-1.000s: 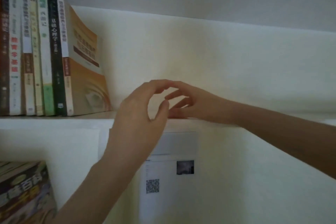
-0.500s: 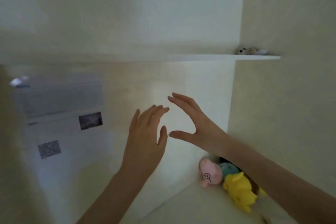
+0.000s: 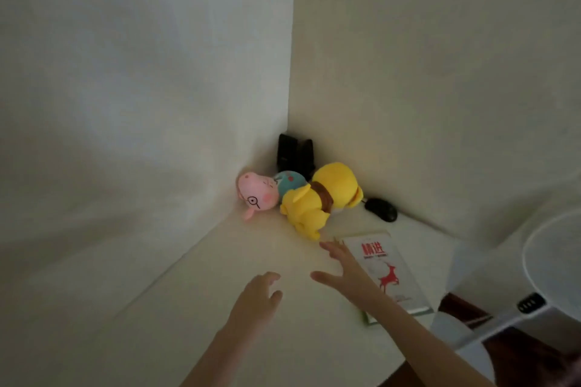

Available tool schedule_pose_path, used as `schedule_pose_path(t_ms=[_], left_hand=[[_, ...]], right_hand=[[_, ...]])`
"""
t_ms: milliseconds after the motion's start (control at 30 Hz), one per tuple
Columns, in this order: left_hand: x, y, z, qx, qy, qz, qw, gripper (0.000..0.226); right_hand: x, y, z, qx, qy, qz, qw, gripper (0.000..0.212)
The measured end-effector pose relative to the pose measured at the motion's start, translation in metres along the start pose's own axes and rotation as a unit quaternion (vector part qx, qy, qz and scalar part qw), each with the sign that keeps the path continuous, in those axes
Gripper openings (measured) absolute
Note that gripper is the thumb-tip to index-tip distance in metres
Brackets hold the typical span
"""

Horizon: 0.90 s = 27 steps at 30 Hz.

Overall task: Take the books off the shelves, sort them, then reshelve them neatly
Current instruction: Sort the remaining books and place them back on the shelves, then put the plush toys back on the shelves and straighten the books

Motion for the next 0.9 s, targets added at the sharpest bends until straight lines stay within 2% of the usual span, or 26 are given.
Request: schedule_pose_path(t_ms=[133,233,367,533,600,667,733,800,900], left_hand=[[-0.032,0.018,-0.068,0.065,-0.110,0.046,0.991,0.042],[-0.052,0.035,-0.101,0.103,-0.154,0.078,0.980,0.048],[-0.076,0.063,-0.129,0.204,-0.193,0.124,0.952,0.065],[-0.103,0.095,-0.159,0.300,-0.196,0.158,0.920,0.083],[-0.113,0.108,-0.169,0.313,-0.193,0.139,0.920,0.082],[-0.122,0.117,-0.179,0.331,-0.186,0.125,0.917,0.073],[-0.128,0.112,-0.189,0.342,-0.174,0.157,0.910,0.069],[-0.131,0.104,-0.195,0.365,-0.167,0.198,0.894,0.074],[-0.134,0.096,-0.196,0.369,-0.167,0.217,0.888,0.084]], right_hand=[[-0.011,0.074,0.043,0.018,0.045,-0.092,0.995,0.070],[-0.020,0.117,0.080,0.053,0.094,-0.131,0.985,0.073],[-0.029,0.160,0.126,0.092,0.156,-0.228,0.957,0.100],[-0.038,0.199,0.152,-0.049,0.186,-0.318,0.928,0.128],[-0.038,0.208,0.148,-0.030,0.184,-0.323,0.928,0.123],[-0.039,0.212,0.143,0.005,0.191,-0.309,0.932,0.105],[-0.039,0.213,0.141,0.025,0.195,-0.295,0.935,0.097],[-0.039,0.215,0.141,0.024,0.204,-0.286,0.936,0.095],[-0.038,0.217,0.139,0.012,0.201,-0.272,0.941,0.092]])
Point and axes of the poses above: each hand's wrist, its own x-axis away from the middle knuckle, its own z-axis out of the back of the hand, y = z × x, the point moved 6 cm from there along -x, towards the middle knuckle, and after that the axes turned 12 degrees about -x, right-handed, at the moved point
